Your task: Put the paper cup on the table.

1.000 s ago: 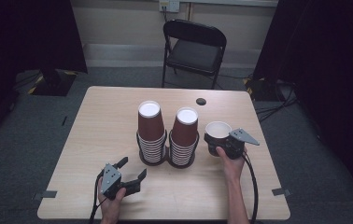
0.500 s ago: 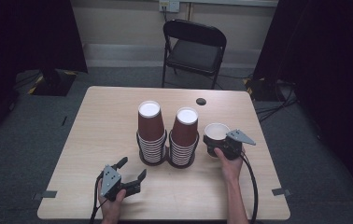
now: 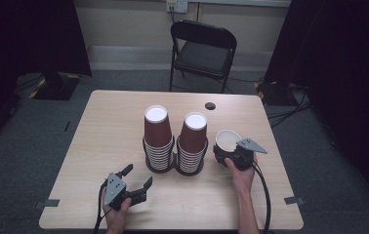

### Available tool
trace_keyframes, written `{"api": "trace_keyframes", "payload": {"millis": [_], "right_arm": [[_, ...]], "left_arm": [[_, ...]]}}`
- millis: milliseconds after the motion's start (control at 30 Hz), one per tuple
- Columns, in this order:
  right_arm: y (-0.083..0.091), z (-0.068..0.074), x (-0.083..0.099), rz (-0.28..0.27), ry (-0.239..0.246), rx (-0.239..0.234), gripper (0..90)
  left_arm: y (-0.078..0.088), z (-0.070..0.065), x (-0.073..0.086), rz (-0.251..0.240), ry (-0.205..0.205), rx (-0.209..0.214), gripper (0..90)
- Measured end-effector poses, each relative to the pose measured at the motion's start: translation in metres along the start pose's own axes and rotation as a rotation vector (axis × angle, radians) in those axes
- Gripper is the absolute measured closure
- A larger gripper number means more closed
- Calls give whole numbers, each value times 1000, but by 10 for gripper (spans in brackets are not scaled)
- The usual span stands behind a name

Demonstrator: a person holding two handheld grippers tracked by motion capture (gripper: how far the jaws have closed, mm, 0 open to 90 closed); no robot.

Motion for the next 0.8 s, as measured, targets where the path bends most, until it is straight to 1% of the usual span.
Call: {"api": "trace_keyframes", "payload": {"millis": [67,167,200,267,333,433,467,600,667,733,800], "right_arm": [[1,-1,0,4,0,8,97],[1,-2,2,25,7,16,105],[1,-4,2,38,-4,16,113],[2,-4,4,47,-11,17,112],[3,-4,4,53,-6,27,120],[2,-6,8,101,12,46,128],[2,-7,9,112,6,51,129],[3,-6,10,122,8,57,129],[5,-6,10,132,10,70,129],[6,-6,10,144,7,77,129],[8,-7,9,155,-5,61,129]], "left_arm": [[0,0,0,0,-2,2,159],[0,0,0,-1,-1,2,159],[0,0,0,-1,-2,4,159],[0,0,0,1,-2,4,159],[-1,0,0,5,-7,7,159],[0,0,0,4,-7,7,159],[0,0,0,3,-3,4,159],[0,0,0,5,-7,-1,159],[0,0,0,7,-9,-4,159],[-1,0,0,9,-11,5,160],[-1,0,0,10,-14,6,160]]}}
Point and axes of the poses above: each handheld gripper's, and its own axes: y roughly backward along the jaws, x roughly out of its underside, z roughly to its left, the point moved 2 cm from there along -y, roughly forward along the jaws, and after that the axes turned 9 degrees about -y, right-handed, at the moved point
